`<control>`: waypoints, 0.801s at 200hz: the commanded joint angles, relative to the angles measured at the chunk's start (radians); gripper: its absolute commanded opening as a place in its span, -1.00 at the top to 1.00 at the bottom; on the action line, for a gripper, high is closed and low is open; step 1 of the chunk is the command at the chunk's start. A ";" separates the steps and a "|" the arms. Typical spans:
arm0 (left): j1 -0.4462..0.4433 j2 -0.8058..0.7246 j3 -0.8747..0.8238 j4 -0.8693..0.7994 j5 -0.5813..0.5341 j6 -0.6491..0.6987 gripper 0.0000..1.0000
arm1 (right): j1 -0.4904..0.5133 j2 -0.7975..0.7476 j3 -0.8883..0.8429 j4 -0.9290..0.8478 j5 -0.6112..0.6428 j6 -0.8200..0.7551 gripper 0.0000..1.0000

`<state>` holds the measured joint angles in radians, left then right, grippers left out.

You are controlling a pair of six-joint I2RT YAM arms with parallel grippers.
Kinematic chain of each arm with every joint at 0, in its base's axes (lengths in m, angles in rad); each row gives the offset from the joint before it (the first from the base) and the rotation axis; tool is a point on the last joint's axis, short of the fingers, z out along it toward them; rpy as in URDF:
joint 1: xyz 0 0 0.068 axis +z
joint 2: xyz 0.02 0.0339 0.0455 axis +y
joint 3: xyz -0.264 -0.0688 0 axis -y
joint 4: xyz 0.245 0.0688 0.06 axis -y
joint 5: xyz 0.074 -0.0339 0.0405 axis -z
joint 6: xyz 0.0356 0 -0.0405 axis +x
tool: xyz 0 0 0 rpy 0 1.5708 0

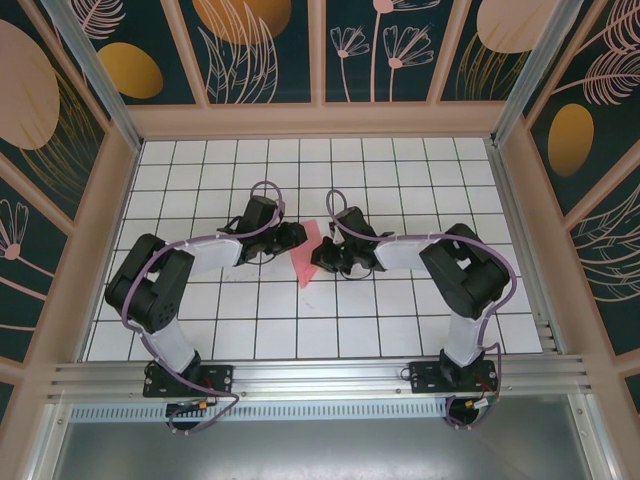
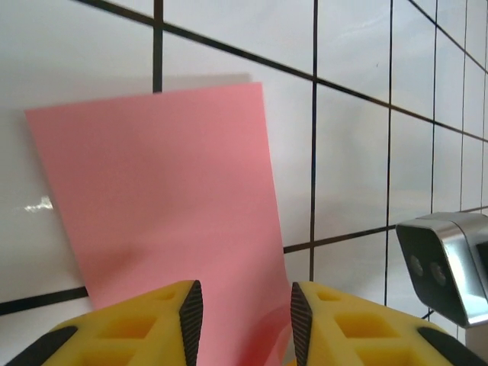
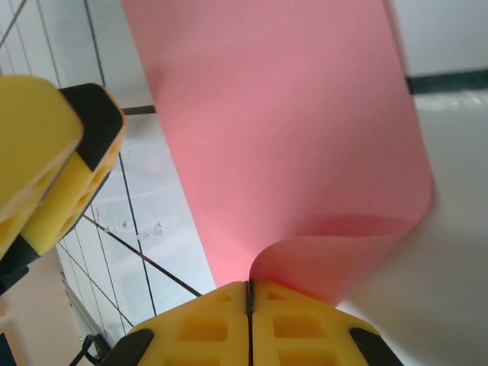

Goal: Fold a paper plane with a square sheet of paper (pick it up from the middle)
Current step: Third fold the triangle at the center of the table.

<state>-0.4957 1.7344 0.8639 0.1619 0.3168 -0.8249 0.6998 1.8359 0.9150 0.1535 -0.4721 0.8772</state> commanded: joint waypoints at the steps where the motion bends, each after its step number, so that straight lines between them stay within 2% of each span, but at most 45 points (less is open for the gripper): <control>1: 0.009 0.015 0.020 -0.054 -0.056 0.023 0.30 | 0.007 0.018 0.041 0.016 0.002 -0.036 0.82; 61: 0.009 0.088 0.047 -0.092 -0.076 0.035 0.49 | 0.015 0.035 0.062 0.033 -0.011 -0.055 0.82; 160: 0.009 0.092 0.042 -0.094 -0.062 0.043 0.51 | 0.027 0.085 0.113 0.026 -0.028 -0.083 0.81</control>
<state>-0.4900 1.8114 0.8886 0.0917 0.2527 -0.8036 0.7200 1.9011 0.9966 0.1619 -0.4850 0.8169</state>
